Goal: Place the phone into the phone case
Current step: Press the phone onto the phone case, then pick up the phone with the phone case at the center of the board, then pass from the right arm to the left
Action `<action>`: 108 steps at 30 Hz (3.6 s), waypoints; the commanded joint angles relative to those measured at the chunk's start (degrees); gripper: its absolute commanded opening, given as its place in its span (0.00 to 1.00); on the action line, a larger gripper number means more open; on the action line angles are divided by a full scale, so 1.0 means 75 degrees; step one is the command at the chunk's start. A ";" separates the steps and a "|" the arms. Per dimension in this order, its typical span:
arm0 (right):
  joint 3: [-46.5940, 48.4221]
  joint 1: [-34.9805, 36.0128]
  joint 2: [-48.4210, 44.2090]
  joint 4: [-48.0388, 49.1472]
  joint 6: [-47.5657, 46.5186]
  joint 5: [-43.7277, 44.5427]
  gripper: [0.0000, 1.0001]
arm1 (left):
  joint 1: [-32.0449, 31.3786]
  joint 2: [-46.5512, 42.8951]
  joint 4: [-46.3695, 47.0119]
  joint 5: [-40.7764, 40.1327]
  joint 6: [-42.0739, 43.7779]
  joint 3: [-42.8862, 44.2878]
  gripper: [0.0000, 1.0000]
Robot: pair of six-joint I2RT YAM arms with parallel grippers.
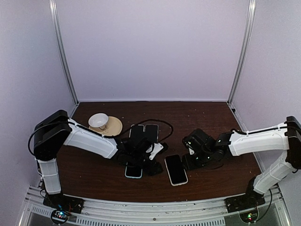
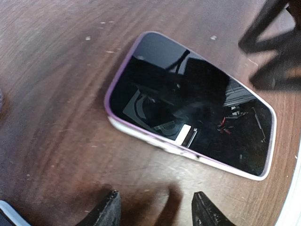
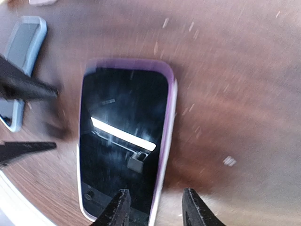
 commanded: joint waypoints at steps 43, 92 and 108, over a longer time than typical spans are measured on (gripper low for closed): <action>0.1931 0.1119 0.1442 -0.1165 0.1700 0.0883 0.99 | 0.0941 -0.1455 -0.0962 0.0109 -0.0144 0.0185 0.68; 0.2131 0.2814 0.0122 0.1122 -0.0773 0.5521 0.27 | 0.0983 -0.3321 0.4435 0.0355 -0.3407 -0.1988 0.88; 0.2234 0.2918 -0.0012 0.0743 -0.0966 0.5894 0.25 | 0.0911 -0.2633 0.4779 0.1939 -0.3460 -0.1603 0.32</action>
